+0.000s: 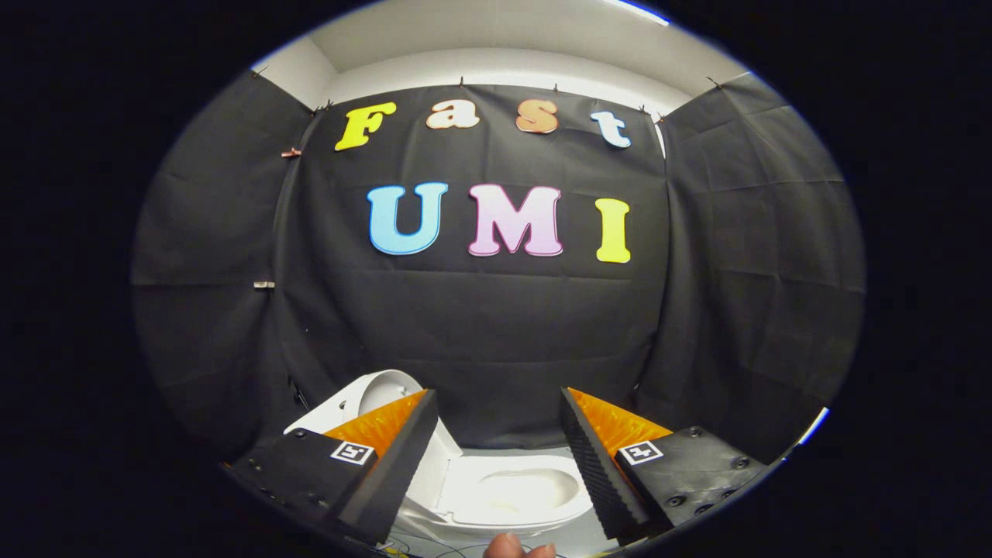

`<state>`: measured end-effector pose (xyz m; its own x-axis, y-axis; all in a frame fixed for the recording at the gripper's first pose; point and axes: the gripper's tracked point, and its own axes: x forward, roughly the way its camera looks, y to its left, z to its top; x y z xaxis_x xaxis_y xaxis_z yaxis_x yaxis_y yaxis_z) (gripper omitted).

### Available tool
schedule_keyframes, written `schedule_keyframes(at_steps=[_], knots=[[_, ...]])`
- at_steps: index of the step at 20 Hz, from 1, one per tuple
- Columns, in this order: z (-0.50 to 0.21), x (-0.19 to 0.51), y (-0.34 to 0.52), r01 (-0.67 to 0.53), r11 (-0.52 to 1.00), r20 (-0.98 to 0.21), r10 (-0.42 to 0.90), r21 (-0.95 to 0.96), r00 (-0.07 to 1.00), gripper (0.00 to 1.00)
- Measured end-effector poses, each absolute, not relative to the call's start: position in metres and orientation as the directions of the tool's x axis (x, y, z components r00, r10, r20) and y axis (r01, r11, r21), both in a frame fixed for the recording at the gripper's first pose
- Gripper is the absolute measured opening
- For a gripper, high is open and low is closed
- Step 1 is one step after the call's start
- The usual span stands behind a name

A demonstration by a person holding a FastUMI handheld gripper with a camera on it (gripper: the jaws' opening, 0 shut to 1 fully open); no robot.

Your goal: Open the toilet lid.

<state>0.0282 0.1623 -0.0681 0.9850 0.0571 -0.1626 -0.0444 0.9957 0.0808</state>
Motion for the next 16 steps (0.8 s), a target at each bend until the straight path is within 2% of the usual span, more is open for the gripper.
schedule_keyframes(at_steps=[8,16], knots=[[-0.038,0.005,0.070,0.027,0.994,-0.102,-0.016,0.106,0.995,1.00],[-0.043,0.000,0.024,0.020,0.999,-0.069,-0.016,0.048,0.997,1.00]])
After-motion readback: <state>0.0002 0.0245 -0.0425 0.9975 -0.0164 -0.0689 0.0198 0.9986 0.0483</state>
